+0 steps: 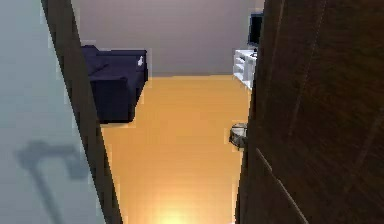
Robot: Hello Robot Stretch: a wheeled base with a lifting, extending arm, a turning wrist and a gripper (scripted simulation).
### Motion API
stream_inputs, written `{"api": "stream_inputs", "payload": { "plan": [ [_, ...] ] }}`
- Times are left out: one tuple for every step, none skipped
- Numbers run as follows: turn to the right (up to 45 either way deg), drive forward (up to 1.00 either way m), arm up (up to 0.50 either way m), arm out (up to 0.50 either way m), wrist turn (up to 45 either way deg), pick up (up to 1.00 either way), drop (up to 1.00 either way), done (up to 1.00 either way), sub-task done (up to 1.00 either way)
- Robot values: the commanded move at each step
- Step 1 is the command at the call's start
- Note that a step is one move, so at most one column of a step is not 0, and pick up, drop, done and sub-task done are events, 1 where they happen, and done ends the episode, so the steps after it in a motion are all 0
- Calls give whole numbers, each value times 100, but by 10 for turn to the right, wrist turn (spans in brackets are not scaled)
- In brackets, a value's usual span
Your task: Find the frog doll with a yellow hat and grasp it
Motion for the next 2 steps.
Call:
{"api": "stream_inputs", "payload": {
  "plan": [
    [0, 100, 0, 0, 0, 0, 0, 0, 0],
    [120, 0, 0, 0, 0, 0, 0, 0, 0]
  ]
}}
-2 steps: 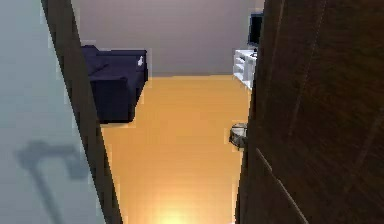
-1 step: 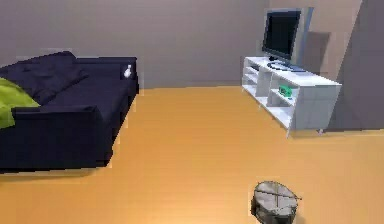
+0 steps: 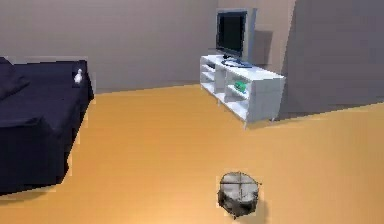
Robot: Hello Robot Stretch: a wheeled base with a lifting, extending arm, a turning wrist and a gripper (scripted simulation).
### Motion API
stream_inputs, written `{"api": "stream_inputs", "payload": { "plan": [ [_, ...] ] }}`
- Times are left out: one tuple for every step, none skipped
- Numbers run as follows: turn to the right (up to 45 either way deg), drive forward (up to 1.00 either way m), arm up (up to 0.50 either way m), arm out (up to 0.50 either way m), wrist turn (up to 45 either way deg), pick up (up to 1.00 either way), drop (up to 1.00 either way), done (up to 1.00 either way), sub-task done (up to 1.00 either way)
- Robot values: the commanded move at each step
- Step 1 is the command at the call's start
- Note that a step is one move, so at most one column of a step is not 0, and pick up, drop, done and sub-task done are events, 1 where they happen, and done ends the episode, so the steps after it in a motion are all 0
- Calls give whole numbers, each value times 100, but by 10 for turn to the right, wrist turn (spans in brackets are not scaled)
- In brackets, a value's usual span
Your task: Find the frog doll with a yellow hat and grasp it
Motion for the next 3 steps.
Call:
{"api": "stream_inputs", "payload": {
  "plan": [
    [0, 30, 0, 0, 0, 0, 0, 0, 0],
    [-150, 0, 0, 0, 0, 0, 0, 0, 0],
    [0, 15, 0, 0, 0, 0, 0, 0, 0]
  ]
}}
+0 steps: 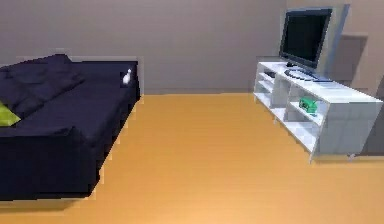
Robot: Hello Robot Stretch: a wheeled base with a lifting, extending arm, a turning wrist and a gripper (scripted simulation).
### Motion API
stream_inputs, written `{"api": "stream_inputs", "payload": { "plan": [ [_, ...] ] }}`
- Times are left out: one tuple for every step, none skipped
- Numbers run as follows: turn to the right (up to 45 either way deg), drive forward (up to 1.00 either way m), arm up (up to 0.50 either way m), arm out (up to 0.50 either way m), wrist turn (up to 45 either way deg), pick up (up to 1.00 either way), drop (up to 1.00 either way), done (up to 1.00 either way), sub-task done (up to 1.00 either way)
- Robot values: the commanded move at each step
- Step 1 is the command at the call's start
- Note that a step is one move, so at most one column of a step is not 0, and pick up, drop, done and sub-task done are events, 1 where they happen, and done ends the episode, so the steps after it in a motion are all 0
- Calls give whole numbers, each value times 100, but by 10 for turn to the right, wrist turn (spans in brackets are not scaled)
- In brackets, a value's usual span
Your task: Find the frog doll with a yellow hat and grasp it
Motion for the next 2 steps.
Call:
{"api": "stream_inputs", "payload": {
  "plan": [
    [450, 0, 0, 0, 0, 0, 0, 0, 0],
    [180, 0, 0, 0, 0, 0, 0, 0, 0]
  ]
}}
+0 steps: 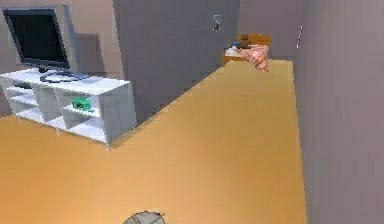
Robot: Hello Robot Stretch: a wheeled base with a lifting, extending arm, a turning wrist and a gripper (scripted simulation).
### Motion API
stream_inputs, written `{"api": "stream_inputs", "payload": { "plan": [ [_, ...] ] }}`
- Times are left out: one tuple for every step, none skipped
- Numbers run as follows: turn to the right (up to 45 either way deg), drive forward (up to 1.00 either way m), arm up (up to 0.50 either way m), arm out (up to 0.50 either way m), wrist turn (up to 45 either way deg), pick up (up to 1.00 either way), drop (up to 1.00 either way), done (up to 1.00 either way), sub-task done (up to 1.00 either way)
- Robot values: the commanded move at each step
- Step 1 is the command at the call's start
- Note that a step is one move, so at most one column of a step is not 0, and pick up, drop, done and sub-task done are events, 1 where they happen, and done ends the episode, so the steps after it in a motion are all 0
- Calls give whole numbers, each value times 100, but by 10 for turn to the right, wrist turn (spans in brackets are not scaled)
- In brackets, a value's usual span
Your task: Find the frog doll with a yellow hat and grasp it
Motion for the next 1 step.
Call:
{"api": "stream_inputs", "payload": {
  "plan": [
    [0, 80, 0, 0, 0, 0, 0, 0, 0]
  ]
}}
